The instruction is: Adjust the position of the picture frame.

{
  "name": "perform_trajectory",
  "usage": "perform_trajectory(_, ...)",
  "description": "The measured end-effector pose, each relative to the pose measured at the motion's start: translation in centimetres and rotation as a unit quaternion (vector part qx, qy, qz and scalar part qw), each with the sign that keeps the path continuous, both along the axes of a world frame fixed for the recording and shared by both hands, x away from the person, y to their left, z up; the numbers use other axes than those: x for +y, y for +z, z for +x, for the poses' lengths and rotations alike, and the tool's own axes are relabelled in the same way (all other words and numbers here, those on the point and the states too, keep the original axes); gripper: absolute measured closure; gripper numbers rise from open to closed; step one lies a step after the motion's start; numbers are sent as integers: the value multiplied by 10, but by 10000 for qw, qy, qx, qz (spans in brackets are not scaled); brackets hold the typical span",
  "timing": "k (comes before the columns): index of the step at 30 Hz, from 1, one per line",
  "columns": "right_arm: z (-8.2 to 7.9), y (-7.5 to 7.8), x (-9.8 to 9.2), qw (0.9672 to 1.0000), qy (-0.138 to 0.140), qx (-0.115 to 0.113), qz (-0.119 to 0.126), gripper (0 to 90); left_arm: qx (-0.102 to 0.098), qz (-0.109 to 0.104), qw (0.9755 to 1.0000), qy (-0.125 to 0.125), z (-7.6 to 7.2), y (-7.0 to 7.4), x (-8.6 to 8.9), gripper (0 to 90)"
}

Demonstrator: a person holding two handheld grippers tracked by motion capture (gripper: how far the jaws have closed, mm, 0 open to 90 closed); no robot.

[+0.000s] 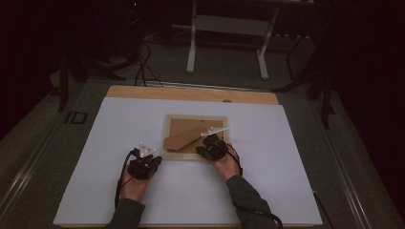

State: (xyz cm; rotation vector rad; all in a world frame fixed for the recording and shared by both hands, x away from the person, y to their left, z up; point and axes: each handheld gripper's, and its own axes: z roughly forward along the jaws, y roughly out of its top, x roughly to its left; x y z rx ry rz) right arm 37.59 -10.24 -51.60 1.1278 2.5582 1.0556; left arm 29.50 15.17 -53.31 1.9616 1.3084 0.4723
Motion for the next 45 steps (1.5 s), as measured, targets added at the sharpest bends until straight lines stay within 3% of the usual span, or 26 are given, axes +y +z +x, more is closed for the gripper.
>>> perform_trajectory(8,-11,0,2,9999,143,-37,-1,900,21,-70,9998,207,3,1,11,900)
perform_trajectory(15,-17,1,-1,9996,233,-134,-39,900,102,-12,9999,135,6,-1,10,899)
perform_trajectory(19,-21,3,-26,9995,-68,-309,20,900,151,10,9998,87,7,-3,9,898)
perform_trajectory(22,-24,8,-54,9977,-492,-437,143,900,173,46,9998,63,7,-4,8,898)
perform_trajectory(23,-24,8,-54,9977,-492,-437,143,900,164,82,9998,58,8,-4,7,898)
perform_trajectory(24,-25,10,-72,9955,-763,-548,91,900,170,66,9998,68,8,-5,8,899)
perform_trajectory(28,-25,6,-99,9906,-1254,-546,23,900,175,54,9998,74,8,-5,8,900)
perform_trajectory(33,-25,-7,-103,9903,-1348,-316,-53,900,180,100,9998,9,7,-4,6,900)
perform_trajectory(45,-22,-14,-118,9872,-1592,-92,12,900,241,113,9994,-211,-3,-3,-10,900)
